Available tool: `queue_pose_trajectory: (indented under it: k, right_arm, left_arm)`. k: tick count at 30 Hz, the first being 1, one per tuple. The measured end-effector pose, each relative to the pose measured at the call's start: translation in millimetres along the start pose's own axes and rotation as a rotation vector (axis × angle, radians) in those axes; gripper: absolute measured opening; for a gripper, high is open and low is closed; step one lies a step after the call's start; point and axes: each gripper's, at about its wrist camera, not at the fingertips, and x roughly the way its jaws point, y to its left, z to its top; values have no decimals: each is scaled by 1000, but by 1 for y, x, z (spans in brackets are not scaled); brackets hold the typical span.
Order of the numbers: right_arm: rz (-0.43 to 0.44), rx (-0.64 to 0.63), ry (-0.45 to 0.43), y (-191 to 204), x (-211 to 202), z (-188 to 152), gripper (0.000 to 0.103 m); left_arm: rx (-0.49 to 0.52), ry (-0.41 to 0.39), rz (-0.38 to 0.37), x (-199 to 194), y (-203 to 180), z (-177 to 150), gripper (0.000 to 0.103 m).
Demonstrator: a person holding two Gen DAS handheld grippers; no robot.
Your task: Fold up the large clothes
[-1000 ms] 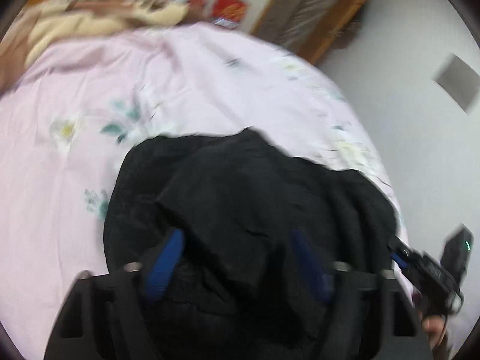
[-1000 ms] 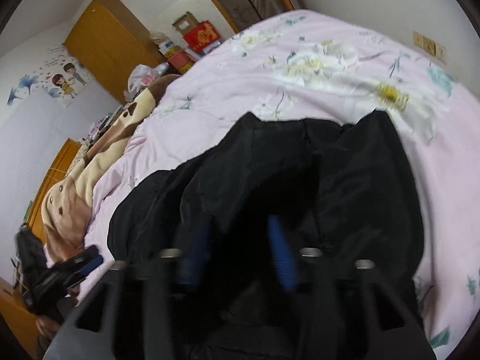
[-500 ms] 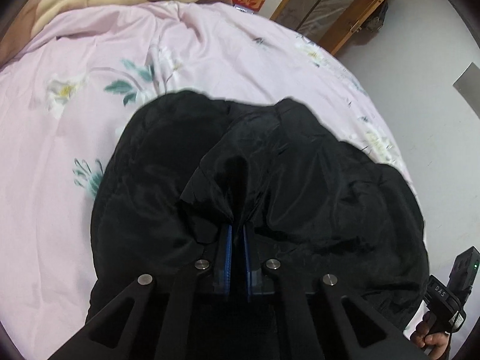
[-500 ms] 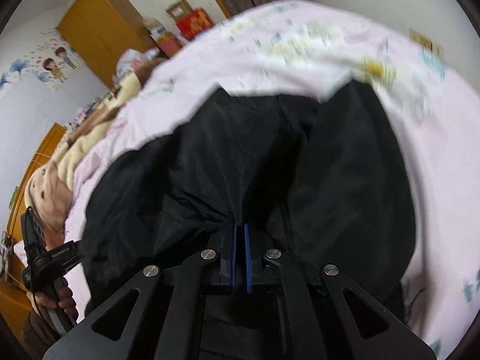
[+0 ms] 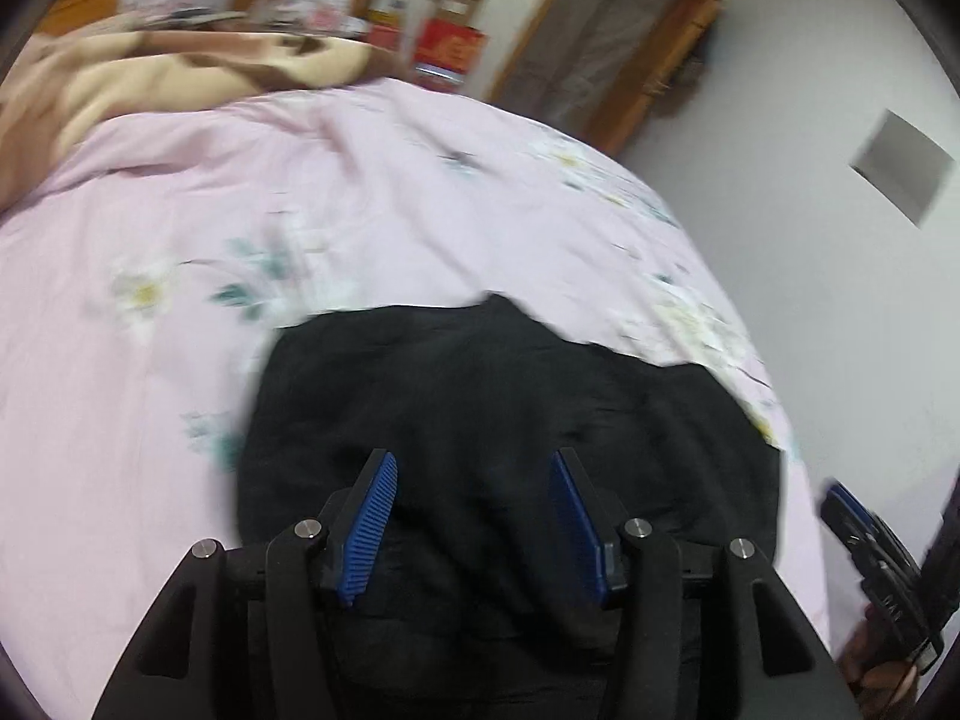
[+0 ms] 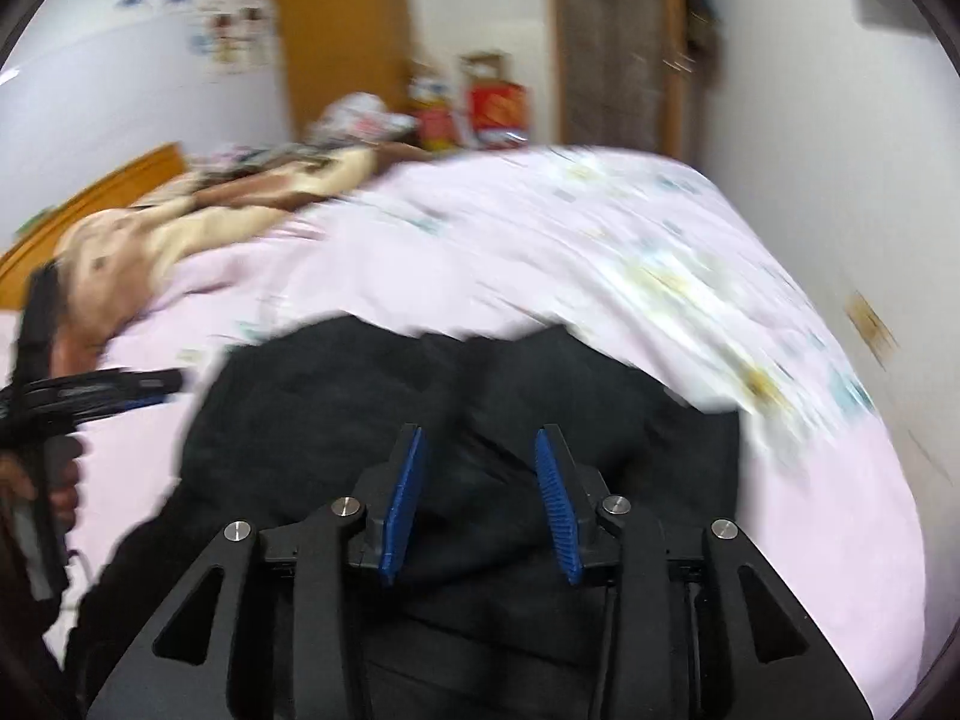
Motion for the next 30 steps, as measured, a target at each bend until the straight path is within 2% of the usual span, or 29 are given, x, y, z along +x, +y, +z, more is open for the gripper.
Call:
queue_pose_trajectory:
  k: [2,4,6,8,11,12,15,21,30]
  right_arm:
    - [63,-19,-10,18,13,6,40]
    - [90,-19,28,28,36,0,40]
    - [95,-18,75,33,56,-10,40]
    - [66,-40,142,33,76,-29,40]
    - [62,-18,230,26,97,-53,40]
    - [55,-27,237,23,101,-59,40]
    - [57,-33,229,18,103,-69,40]
    - [36,-55,253,22,114,-77,40]
    - [-45,-47,283,31,121,-79,40]
  left_arm:
    - [44,11,39,13,-15,2,53]
    - [82,32,55,27,-23,-1,54]
    - [53,106,88,51,-12,-6,53]
    - [18,137,117,64,5,-11,53]
    - [-80,162,48,77,37,-17,57]
    - [-83,168,40,80,40,-19,57]
    - [-48,163,41,85,39,-21,58]
    - [32,124,93,88,28,-29,58]
    - [98,116,148,77,10,-33,59]
